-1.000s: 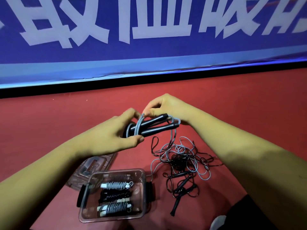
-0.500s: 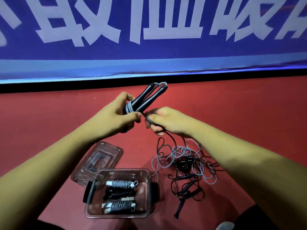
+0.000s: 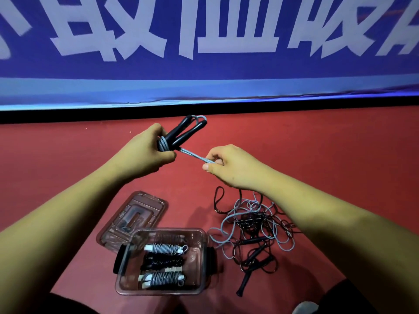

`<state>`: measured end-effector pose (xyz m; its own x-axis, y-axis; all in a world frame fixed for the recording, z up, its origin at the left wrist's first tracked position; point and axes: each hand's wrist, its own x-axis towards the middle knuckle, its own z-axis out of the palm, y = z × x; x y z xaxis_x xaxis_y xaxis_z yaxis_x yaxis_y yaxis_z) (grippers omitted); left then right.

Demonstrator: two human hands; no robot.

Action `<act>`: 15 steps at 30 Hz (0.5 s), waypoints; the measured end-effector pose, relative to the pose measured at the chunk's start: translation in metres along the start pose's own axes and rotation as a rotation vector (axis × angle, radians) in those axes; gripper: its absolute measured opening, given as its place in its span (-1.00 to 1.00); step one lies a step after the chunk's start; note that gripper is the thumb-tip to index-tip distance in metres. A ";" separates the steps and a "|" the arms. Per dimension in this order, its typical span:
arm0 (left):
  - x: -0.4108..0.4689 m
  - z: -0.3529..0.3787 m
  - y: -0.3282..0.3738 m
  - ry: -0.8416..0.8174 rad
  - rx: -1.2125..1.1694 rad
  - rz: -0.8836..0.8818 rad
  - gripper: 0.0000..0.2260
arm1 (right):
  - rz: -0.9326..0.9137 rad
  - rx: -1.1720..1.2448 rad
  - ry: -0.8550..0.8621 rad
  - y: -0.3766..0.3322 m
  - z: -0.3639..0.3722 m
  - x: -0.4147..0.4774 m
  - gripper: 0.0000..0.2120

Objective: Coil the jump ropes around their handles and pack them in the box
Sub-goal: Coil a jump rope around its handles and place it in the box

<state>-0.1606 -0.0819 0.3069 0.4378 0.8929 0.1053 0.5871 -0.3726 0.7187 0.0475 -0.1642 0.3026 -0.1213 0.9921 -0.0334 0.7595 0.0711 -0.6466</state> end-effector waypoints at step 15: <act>0.007 0.020 -0.007 -0.078 0.525 0.050 -0.72 | -0.123 -0.111 -0.068 -0.020 -0.011 -0.007 -0.84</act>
<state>-0.1478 -0.0776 0.2891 0.5116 0.8567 0.0652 0.8170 -0.5086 0.2716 0.0403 -0.1718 0.3236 -0.2579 0.9661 -0.0131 0.8017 0.2064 -0.5610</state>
